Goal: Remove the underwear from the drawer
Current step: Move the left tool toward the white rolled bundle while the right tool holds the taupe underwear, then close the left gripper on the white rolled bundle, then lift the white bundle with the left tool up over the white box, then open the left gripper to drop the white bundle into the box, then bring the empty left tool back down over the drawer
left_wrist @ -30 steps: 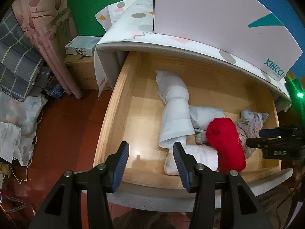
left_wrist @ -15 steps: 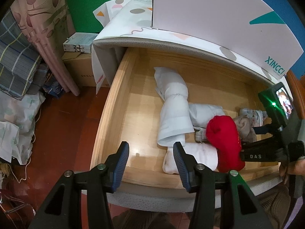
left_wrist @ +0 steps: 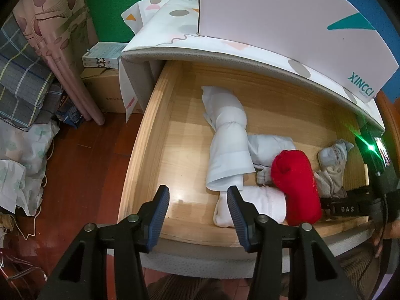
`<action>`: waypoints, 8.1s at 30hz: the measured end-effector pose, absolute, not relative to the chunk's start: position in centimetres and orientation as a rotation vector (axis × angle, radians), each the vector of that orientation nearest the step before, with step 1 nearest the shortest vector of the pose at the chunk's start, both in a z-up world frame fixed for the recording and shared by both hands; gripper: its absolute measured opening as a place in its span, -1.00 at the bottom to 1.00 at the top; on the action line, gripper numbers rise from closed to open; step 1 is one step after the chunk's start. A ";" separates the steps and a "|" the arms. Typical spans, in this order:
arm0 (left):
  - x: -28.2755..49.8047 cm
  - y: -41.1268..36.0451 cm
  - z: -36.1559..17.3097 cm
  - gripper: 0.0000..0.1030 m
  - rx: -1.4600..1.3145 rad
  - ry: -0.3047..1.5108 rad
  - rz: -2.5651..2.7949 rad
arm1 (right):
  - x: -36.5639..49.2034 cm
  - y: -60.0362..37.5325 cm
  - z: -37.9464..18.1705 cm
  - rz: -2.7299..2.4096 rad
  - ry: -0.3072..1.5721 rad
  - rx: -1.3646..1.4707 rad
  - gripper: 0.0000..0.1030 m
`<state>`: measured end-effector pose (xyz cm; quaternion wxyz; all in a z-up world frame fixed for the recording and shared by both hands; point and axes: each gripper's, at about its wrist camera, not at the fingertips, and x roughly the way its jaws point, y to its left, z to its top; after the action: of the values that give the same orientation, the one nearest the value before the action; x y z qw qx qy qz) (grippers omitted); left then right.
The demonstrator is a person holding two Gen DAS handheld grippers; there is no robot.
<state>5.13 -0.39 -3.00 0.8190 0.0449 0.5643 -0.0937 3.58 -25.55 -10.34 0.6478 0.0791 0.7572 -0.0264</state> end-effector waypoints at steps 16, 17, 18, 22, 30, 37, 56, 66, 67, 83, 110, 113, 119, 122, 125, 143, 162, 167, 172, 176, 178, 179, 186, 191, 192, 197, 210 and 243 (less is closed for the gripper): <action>5.8 -1.9 -5.8 -0.03 0.126 1.408 -0.327 | -0.8 -29.6 -7.4 -0.071 1.626 0.324 -0.17; 5.8 -2.1 -5.9 0.00 0.125 1.414 -0.334 | -0.9 -30.0 -7.0 -0.066 1.624 0.331 -0.17; 5.9 -2.3 -5.8 0.04 0.121 1.415 -0.339 | -0.9 -30.0 -6.8 -0.063 1.623 0.336 -0.17; 5.9 -3.8 -5.5 0.09 0.107 1.408 -0.352 | -0.6 -30.0 -6.1 -0.055 1.620 0.345 -0.17; 5.6 -8.6 -6.5 0.10 0.164 1.474 -0.378 | 0.2 -30.3 -6.8 -0.044 1.618 0.369 -0.17; 6.3 -10.7 -8.4 0.10 0.273 1.503 -0.314 | 0.4 -30.7 -7.0 -0.036 1.612 0.388 -0.17; 9.8 -5.1 -9.5 0.49 0.197 1.556 -0.188 | 0.6 -31.3 -7.2 -0.026 1.606 0.424 -0.17; 9.8 -6.3 -10.8 0.57 0.215 1.583 -0.164 | 0.7 -31.4 -7.2 -0.025 1.607 0.424 -0.17; 9.6 -6.1 -10.8 0.57 0.218 1.586 -0.165 | 0.7 -31.4 -7.2 -0.025 1.607 0.424 -0.17; 10.5 -5.4 -10.8 0.27 0.208 1.574 -0.185 | 0.6 -31.7 -7.1 -0.023 1.607 0.430 -0.17; 9.0 -2.5 -5.4 -0.08 0.106 1.497 -0.246 | 0.7 -32.0 -7.0 -0.021 1.608 0.432 -0.17; 8.8 -2.0 -5.0 -0.08 0.105 1.487 -0.251 | 0.7 -32.0 -7.0 -0.020 1.609 0.432 -0.17; 8.6 -1.7 -3.2 -0.08 0.122 1.442 -0.263 | 0.7 -32.0 -7.1 -0.021 1.610 0.431 -0.17; 8.5 -1.9 -1.8 -0.08 0.128 1.417 -0.272 | 0.7 -32.0 -7.1 -0.021 1.610 0.431 -0.17; 8.4 -2.0 -0.6 -0.08 0.126 1.394 -0.284 | 0.7 -32.0 -7.1 -0.022 1.612 0.429 -0.16; 8.6 -0.8 6.1 -0.08 0.091 1.274 -0.306 | 0.8 -29.7 -7.4 -0.106 1.635 0.299 -0.20; 13.0 -1.9 19.7 -0.08 0.083 1.021 -0.343 | 0.6 -28.0 -7.6 -0.154 1.652 0.233 -0.19; 15.6 -5.2 22.0 -0.08 0.112 0.943 -0.378 | 0.8 -28.1 -7.6 -0.152 1.652 0.233 -0.19; 18.8 -8.9 21.3 -0.07 0.159 0.946 -0.409 | 1.1 -28.8 -7.4 -0.130 1.650 0.248 -0.19; 21.0 -10.7 18.7 -0.06 0.169 0.979 -0.404 | 1.1 -28.8 -7.5 -0.117 1.653 0.249 -0.19; 21.7 -11.7 17.1 -0.06 0.199 1.006 -0.386 | 1.2 -28.9 -7.7 -0.107 1.658 0.255 -0.19; 22.2 -12.1 16.2 -0.06 0.207 1.024 -0.380 | 1.2 -28.9 -7.9 -0.104 1.660 0.259 -0.19; 23.1 -12.8 12.3 0.03 0.217 1.101 -0.342 | 1.2 -28.9 -8.1 -0.099 1.663 0.264 -0.19; 23.4 -12.6 11.8 0.06 0.193 1.129 -0.335 | 1.8 -29.1 -8.7 -0.096 1.666 0.270 -0.19; 23.5 -12.4 11.9 0.07 0.174 1.140 -0.354 | 1.9 -29.3 -8.8 -0.096 1.667 0.270 -0.19; 22.3 -11.8 14.1 0.07 0.168 1.084 -0.353 | 2.0 -29.1 -8.8 -0.099 1.671 0.264 -0.19; 14.8 -3.7 15.0 0.14 0.132 1.006 -0.274 | 2.3 -27.8 -9.1 -0.127 1.685 0.219 -0.19; 7.6 0.1 -2.1 0.14 0.049 1.144 -0.087 | 2.2 -25.8 -7.0 -0.120 1.577 0.147 -0.19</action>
<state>7.58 0.13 -2.07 0.8397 0.0232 0.5411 -0.0411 2.24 -25.85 -7.03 0.7008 0.0662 0.7083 -0.0537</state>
